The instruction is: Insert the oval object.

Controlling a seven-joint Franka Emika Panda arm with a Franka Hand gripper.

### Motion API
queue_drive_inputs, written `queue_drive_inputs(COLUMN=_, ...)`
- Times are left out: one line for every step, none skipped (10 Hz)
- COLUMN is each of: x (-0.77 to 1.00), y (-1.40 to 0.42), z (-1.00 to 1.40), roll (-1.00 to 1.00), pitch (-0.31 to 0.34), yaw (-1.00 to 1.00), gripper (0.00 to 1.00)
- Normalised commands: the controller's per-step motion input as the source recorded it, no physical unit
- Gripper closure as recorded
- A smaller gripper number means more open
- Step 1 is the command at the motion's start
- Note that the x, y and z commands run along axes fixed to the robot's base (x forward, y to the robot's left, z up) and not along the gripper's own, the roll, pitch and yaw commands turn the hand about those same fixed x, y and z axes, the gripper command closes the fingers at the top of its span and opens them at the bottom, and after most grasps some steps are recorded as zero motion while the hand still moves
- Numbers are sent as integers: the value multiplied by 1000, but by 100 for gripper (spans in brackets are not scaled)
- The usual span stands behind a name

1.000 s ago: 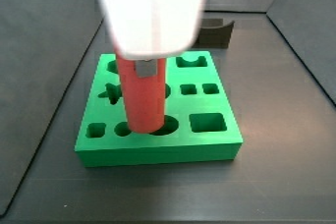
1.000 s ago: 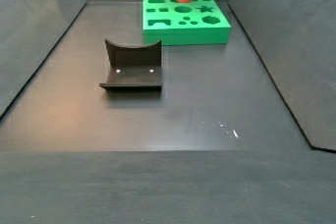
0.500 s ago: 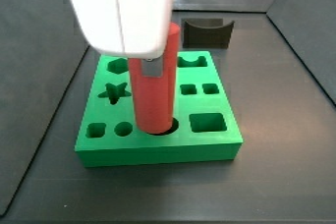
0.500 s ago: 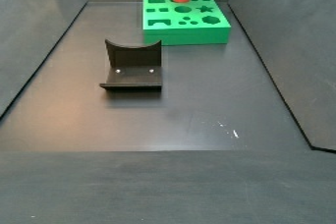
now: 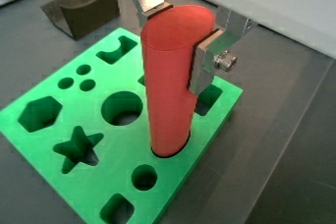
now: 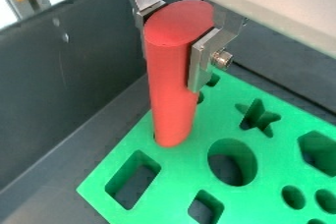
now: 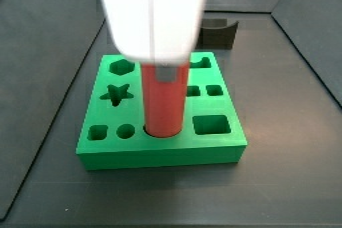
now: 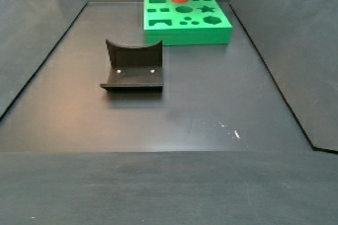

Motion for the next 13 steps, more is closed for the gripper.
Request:
queue_drive_inputs(x=37, y=0, z=-294, roll=-24, pitch=-40, yaw=0, gripper=100)
queue_drive_inputs(x=0, y=0, z=-214, roll=-3, pitch=-34, yaw=0, gripper=100)
queue_drive_inputs(x=0, y=0, z=-174, roll=0, pitch=-9, yaw=0, gripper=100)
queue_drive_inputs(x=0, y=0, z=-171, roll=0, pitch=0, yaw=0, gripper=100)
queue_drive_inputs(x=0, y=0, z=-197, roll=0, pitch=0, yaw=0, gripper=100)
queue_drive_inputs(x=-63, y=0, z=-214, roll=-6, pitch=-53, yaw=0, gripper=100)
queue_drive_inputs(x=-60, y=0, z=-26, roll=-1, pitch=-31, yaw=0, gripper=100)
queue_drive_inputs(x=-37, y=0, z=0, roll=0, pitch=0, yaw=0, gripper=100)
queue_drive_inputs(x=0, y=0, z=0, roll=-20, pitch=0, yaw=0, gripper=100)
queue_drive_inputs(x=11, y=0, z=-80, roll=0, pitch=0, yaw=0, gripper=100)
queue_drive_inputs(x=-31, y=0, z=86, roll=0, pitch=0, yaw=0, gripper=100)
queue_drive_inputs(x=0, y=0, z=0, roll=-4, pitch=0, yaw=0, gripper=100)
queue_drive_inputs(x=0, y=0, z=0, roll=0, pitch=0, yaw=0, gripper=100)
